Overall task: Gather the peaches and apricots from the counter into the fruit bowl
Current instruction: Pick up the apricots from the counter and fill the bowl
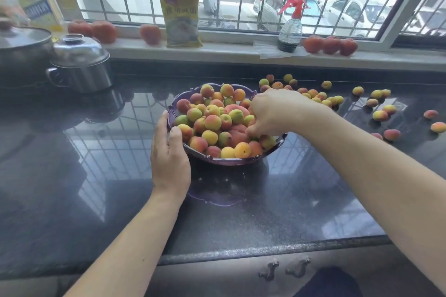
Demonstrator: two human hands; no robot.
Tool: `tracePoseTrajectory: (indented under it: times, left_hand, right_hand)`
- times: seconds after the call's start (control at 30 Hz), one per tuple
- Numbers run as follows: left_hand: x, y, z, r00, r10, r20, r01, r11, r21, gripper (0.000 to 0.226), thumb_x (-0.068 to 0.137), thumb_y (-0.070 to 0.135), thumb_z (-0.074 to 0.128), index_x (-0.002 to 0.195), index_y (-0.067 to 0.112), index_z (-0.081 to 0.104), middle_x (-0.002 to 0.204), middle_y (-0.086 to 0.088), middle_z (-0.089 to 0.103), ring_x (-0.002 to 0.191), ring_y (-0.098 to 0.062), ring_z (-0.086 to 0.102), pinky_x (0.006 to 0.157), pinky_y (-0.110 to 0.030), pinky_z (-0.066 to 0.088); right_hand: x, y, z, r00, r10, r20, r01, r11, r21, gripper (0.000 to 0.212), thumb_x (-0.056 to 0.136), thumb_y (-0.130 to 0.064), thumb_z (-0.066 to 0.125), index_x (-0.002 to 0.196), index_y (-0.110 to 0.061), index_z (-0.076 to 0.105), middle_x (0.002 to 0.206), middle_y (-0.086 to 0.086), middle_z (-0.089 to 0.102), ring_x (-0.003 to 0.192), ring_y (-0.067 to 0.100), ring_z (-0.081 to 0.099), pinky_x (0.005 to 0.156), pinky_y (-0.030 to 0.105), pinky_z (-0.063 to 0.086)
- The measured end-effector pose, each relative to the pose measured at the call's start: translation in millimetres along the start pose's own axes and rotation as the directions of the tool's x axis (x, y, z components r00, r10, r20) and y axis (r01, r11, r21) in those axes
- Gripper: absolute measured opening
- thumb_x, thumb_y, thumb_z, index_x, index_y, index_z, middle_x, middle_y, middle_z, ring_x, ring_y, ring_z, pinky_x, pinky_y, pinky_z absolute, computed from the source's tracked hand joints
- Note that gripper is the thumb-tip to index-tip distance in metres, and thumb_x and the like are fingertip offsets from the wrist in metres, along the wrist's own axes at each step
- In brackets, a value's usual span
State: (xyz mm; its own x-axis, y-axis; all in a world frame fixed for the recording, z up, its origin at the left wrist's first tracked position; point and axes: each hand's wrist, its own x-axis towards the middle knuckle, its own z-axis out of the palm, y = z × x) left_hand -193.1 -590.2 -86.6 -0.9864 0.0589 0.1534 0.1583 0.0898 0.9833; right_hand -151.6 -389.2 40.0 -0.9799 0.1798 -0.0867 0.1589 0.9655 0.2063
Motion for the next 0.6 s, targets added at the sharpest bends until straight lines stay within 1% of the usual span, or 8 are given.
tracePoseTrajectory:
  times: [0.07, 0.2, 0.27, 0.33, 0.43, 0.5, 0.53, 0.6]
  left_hand:
    - [0.3, 0.7, 0.9, 1.0, -0.002, 0.007, 0.002, 1.0, -0.005, 0.065, 0.1, 0.059, 0.027, 0.162, 0.043, 0.036, 0.164, 0.012, 0.046, 0.149, -0.015, 0.046, 0.122, -0.052, 0.045]
    - [0.2, 0.6, 1.2, 1.0, 0.003, 0.008, -0.002, 1.0, -0.007, 0.065, 0.099, 0.059, 0.027, 0.162, 0.042, 0.036, 0.164, 0.011, 0.046, 0.148, -0.015, 0.047, 0.121, -0.051, 0.046]
    - [1.0, -1.7, 0.7, 1.0, 0.004, 0.003, -0.004, 1.0, -0.007, 0.064, 0.1, 0.059, 0.027, 0.161, 0.043, 0.037, 0.163, 0.012, 0.047, 0.148, -0.015, 0.047, 0.122, -0.052, 0.045]
    - [2.1, -3.0, 1.0, 1.0, 0.002, 0.004, -0.002, 1.0, -0.007, 0.064, 0.1, 0.06, 0.028, 0.161, 0.045, 0.037, 0.164, 0.013, 0.046, 0.149, -0.014, 0.046, 0.122, -0.052, 0.045]
    - [2.4, -2.8, 1.4, 1.0, 0.002, 0.002, -0.002, 1.0, -0.002, 0.063, 0.101, 0.061, 0.027, 0.161, 0.046, 0.036, 0.164, 0.014, 0.045, 0.149, -0.014, 0.046, 0.121, -0.052, 0.046]
    - [2.0, -2.9, 1.2, 1.0, -0.002, 0.001, 0.002, 1.0, -0.005, 0.063, 0.101, 0.06, 0.027, 0.161, 0.045, 0.036, 0.164, 0.013, 0.045, 0.149, -0.015, 0.046, 0.121, -0.052, 0.046]
    - [1.6, -2.7, 1.0, 1.0, -0.002, 0.001, 0.002, 1.0, -0.007, 0.063, 0.101, 0.06, 0.027, 0.161, 0.045, 0.037, 0.164, 0.013, 0.046, 0.149, -0.015, 0.046, 0.121, -0.052, 0.046]
    - [1.5, -2.4, 1.2, 1.0, -0.005, 0.0, 0.005, 1.0, -0.012, 0.062, 0.101, 0.059, 0.028, 0.161, 0.044, 0.037, 0.163, 0.013, 0.046, 0.148, -0.015, 0.047, 0.121, -0.052, 0.047]
  right_hand:
    - [0.8, -0.2, -0.8, 0.998, 0.068, -0.011, -0.067, 0.996, 0.061, 0.04, 0.091, -0.049, 0.056, 0.064, -0.02, 0.059, 0.073, 0.001, 0.063, 0.066, 0.017, 0.06, 0.054, 0.029, 0.05]
    - [-1.5, -4.0, 5.7, 0.99, 0.139, -0.028, -0.136, 0.987, 0.082, 0.059, 0.095, -0.068, 0.042, 0.062, -0.021, 0.051, 0.072, 0.001, 0.06, 0.068, 0.018, 0.06, 0.063, 0.032, 0.055]
    - [-2.3, -2.1, 4.4, 0.987, 0.15, -0.054, -0.146, 0.987, 0.066, 0.06, 0.094, -0.071, 0.042, 0.064, -0.02, 0.054, 0.072, 0.002, 0.06, 0.067, 0.019, 0.061, 0.06, 0.032, 0.054]
    - [-1.6, 5.3, -1.6, 0.976, 0.192, -0.099, -0.178, 0.976, 0.128, 0.057, 0.093, -0.07, 0.047, 0.067, -0.02, 0.057, 0.071, 0.001, 0.061, 0.066, 0.018, 0.062, 0.055, 0.028, 0.048]
    - [-3.1, 16.2, -12.2, 0.958, 0.24, -0.157, -0.187, 0.938, 0.292, 0.036, 0.097, -0.049, 0.056, 0.079, -0.018, 0.064, 0.078, 0.003, 0.064, 0.067, 0.017, 0.06, 0.052, 0.025, 0.039]
    - [-5.6, 22.1, -13.9, 0.971, 0.221, -0.091, -0.16, 0.883, 0.441, 0.011, 0.098, -0.029, 0.058, 0.096, -0.019, 0.063, 0.092, 0.001, 0.061, 0.076, 0.014, 0.057, 0.054, 0.026, 0.04]
    - [-7.4, 24.5, -13.1, 0.979, 0.198, -0.037, -0.154, 0.855, 0.496, 0.008, 0.097, -0.023, 0.057, 0.103, -0.022, 0.062, 0.099, -0.003, 0.057, 0.081, 0.013, 0.056, 0.056, 0.027, 0.042]
    - [-12.3, 25.9, -10.4, 0.992, 0.127, 0.03, -0.122, 0.825, 0.552, 0.02, 0.098, -0.018, 0.055, 0.112, -0.031, 0.062, 0.107, -0.007, 0.048, 0.092, 0.013, 0.055, 0.064, 0.026, 0.045]
